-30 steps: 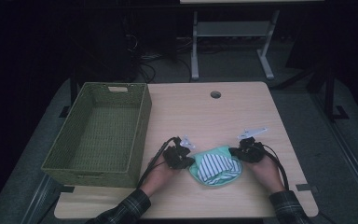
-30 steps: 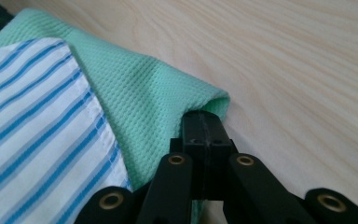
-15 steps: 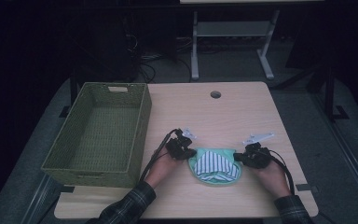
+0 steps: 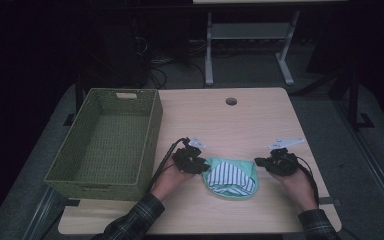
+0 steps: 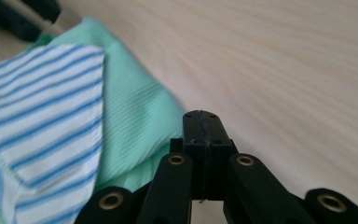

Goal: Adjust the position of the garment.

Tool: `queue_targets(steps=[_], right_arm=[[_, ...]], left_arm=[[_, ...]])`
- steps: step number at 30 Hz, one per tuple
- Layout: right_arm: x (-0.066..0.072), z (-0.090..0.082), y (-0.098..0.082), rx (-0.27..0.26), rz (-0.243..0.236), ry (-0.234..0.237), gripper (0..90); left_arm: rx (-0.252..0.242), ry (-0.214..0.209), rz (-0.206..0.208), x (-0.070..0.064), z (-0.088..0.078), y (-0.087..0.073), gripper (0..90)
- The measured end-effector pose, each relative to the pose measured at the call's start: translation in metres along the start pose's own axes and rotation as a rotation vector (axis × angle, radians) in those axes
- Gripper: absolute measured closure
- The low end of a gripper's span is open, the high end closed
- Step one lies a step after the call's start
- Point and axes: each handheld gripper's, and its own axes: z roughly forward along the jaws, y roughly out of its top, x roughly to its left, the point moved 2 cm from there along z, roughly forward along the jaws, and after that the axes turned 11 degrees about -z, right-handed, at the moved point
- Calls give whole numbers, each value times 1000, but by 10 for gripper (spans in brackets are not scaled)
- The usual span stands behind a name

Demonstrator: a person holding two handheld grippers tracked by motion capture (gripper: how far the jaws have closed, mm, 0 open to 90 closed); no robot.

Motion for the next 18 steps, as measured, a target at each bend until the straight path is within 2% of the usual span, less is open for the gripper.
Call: queue_targets(steps=[3,5,6,10,16,18], right_arm=[[-7,2,6,-32,0,-5,899],[-10,8,9,-12,-1,2,899],[-10,10,11,-15,0,4,898],[-14,20,17,-21,1,22,899],[-14,35,12,21,-6,49,899],[-14,36,10,35,-14,55,899]], left_arm=[[1,-11,5,-5,-8,-8,535],[3,-19,8,-6,-12,-12,466],[-7,-24,-1,-8,-13,-14,441],[1,-27,6,-13,-18,-24,321],[6,-11,15,-15,-20,-35,229],[1,-10,5,-15,-20,-36,217]])
